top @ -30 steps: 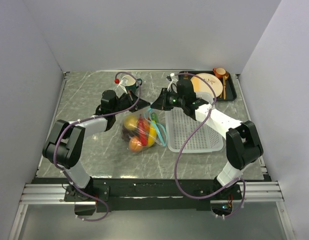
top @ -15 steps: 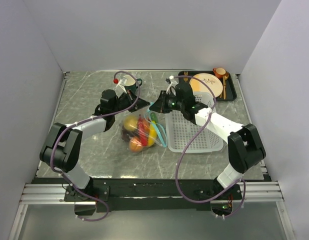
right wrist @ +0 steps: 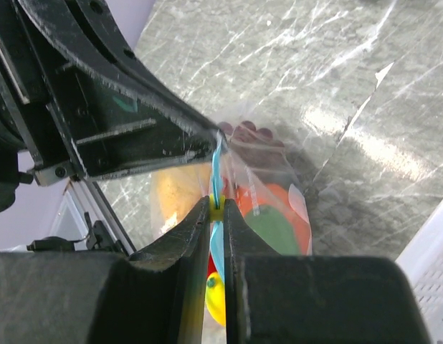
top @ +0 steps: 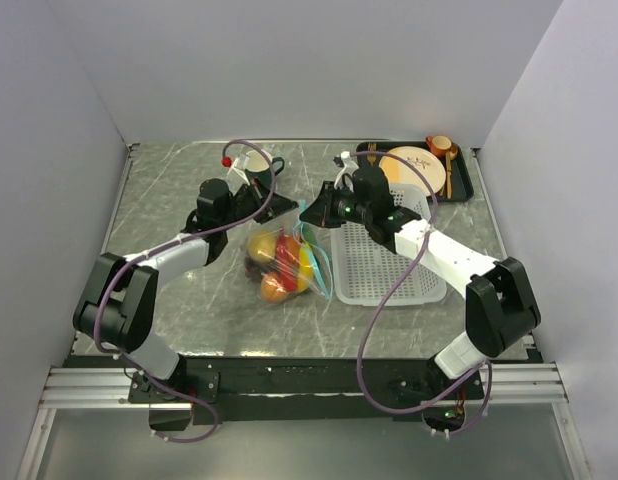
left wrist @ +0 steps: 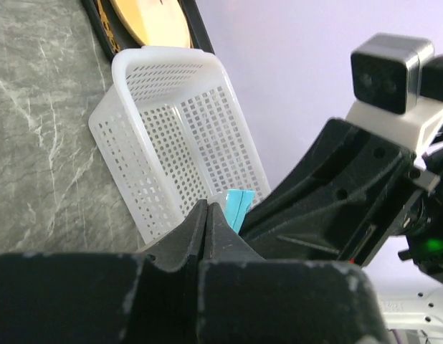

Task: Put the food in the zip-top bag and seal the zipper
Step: Zip the zipper food storage bag at the center of the board.

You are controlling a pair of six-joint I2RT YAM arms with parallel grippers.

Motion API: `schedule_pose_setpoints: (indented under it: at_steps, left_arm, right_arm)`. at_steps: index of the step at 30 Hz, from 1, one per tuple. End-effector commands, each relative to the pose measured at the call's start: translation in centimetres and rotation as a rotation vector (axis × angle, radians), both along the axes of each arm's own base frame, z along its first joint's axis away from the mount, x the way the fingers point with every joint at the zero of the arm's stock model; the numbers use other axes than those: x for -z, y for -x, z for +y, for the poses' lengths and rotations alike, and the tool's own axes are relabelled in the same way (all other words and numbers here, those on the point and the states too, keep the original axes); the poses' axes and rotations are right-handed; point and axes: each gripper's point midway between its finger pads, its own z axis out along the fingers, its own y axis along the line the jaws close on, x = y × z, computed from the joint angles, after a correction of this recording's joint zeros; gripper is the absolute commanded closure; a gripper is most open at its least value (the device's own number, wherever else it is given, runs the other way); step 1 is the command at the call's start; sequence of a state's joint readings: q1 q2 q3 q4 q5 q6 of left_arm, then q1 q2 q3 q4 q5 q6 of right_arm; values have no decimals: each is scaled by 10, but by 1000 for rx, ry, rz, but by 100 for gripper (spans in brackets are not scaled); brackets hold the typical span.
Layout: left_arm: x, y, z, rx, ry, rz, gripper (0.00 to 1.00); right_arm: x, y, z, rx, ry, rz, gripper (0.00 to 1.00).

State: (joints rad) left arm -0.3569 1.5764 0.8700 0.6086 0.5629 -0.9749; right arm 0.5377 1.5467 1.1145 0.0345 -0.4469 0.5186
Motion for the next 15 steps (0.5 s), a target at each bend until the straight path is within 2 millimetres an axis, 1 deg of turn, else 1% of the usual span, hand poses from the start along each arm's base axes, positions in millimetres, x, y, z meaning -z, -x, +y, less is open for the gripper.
schedule_pose_setpoints:
  at_steps: [1,2,4,5,7,15]
  left_arm:
    - [-65,-49,52,-292,75,-195,99]
    - [-66,-49,52,-294,75,-199,99]
    - [-66,-50,54,-300,76,-194,99]
    - [-68,-49,54,-299,76,-202,99]
    - [-70,-49,54,-302,76,-199,99]
    - [-67,-45,53,-283,70,-201,99]
  right_arm:
    - [14,49,-3,-98,58,99,100]
    - [13,52,-4,-99,58,98,100]
    - [17,58,-6,-99,63,104,100]
    - [14,60,-6,-99,58,95,100]
    - [16,61,-9,-87,60,99,100]
    - [3,64,-14,-81,59,68,100]
